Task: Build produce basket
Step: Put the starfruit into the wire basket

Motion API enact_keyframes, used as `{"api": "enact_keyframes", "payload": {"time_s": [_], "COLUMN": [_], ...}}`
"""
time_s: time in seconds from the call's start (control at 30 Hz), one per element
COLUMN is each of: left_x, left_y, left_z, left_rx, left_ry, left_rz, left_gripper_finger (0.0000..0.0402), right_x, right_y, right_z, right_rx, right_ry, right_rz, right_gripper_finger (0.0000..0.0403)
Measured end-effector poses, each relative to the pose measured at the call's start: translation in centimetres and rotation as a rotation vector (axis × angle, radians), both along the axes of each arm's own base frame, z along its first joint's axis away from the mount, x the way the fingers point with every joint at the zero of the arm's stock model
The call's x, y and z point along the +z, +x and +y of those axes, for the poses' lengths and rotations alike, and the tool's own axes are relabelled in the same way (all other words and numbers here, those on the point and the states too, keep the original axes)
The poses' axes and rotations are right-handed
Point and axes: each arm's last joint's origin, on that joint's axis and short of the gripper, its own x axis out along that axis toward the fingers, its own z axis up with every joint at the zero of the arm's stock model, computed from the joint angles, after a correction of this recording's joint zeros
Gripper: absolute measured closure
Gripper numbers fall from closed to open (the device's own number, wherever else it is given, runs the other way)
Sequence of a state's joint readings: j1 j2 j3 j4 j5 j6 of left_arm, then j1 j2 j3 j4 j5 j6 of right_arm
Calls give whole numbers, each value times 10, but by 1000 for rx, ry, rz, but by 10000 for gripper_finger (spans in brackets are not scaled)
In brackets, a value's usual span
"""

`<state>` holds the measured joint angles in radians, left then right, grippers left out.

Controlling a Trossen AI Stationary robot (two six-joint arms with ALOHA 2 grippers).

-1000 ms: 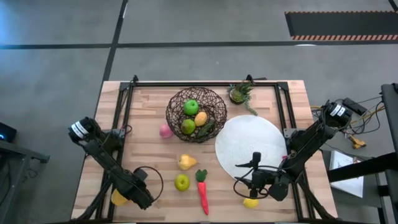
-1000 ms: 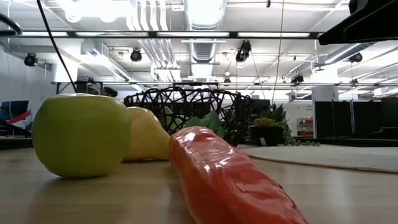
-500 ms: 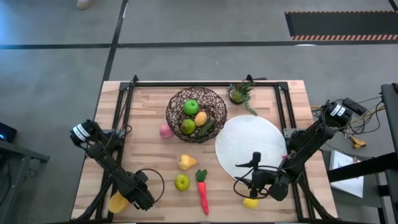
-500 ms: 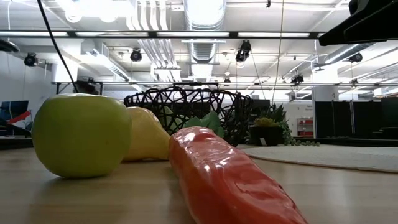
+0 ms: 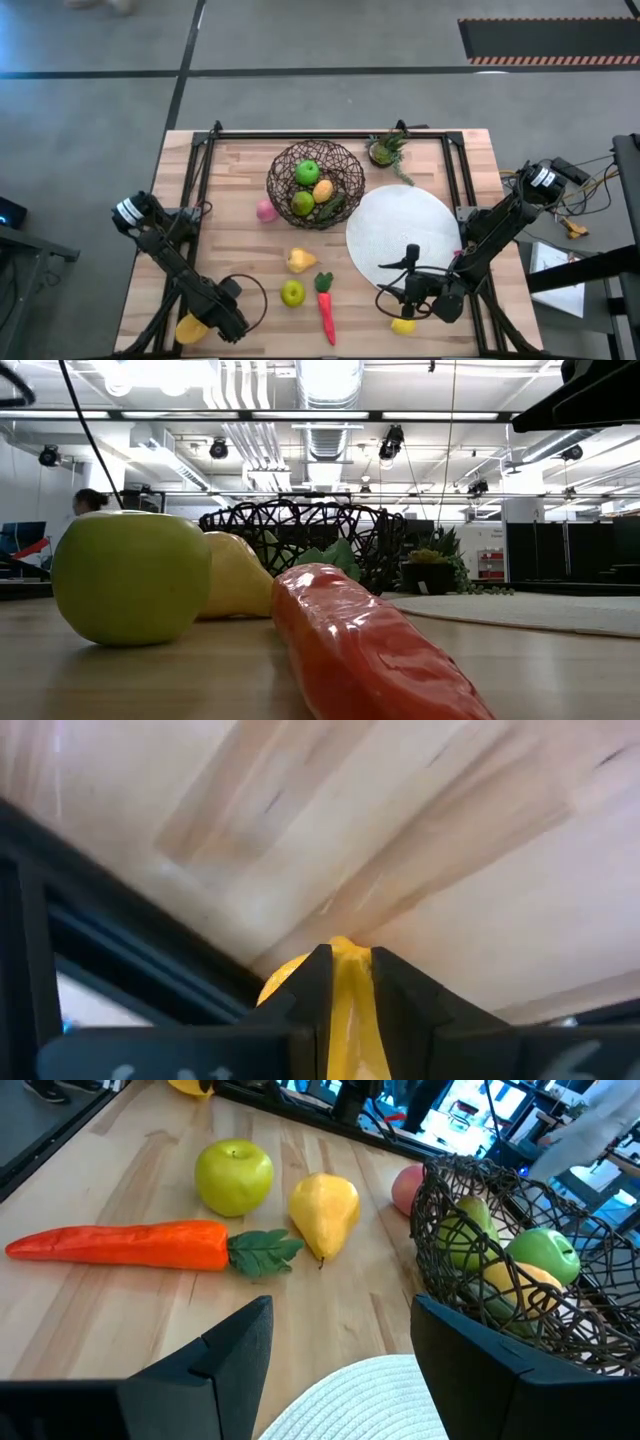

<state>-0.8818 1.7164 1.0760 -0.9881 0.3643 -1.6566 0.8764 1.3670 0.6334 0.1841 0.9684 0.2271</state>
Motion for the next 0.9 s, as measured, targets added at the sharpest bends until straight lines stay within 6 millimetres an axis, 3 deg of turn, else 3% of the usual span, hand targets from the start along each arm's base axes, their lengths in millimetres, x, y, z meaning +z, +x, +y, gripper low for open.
{"api": "enact_keyframes", "payload": {"time_s": [0.3, 0.5, 0.7, 0.9], "left_x": [9, 12, 33, 47], "left_y": [15, 14, 11, 10], "left_z": [0, 1, -1, -5], "left_rx": [-116, -120, -143, -245], "left_ry": [142, 121, 69, 72], "left_rz": [-287, -257, -153, -191], "left_gripper_finger": [361, 360, 359, 359], "right_x": [0, 0, 0, 1], "right_y": [0, 0, 0, 0], "right_z": [0, 0, 0, 0], "right_rx": [1, 1, 1, 1], "right_ry": [-2, -2, 2, 5], "right_rz": [0, 0, -3, -5], "right_gripper_finger": [179, 179, 179, 179]}}
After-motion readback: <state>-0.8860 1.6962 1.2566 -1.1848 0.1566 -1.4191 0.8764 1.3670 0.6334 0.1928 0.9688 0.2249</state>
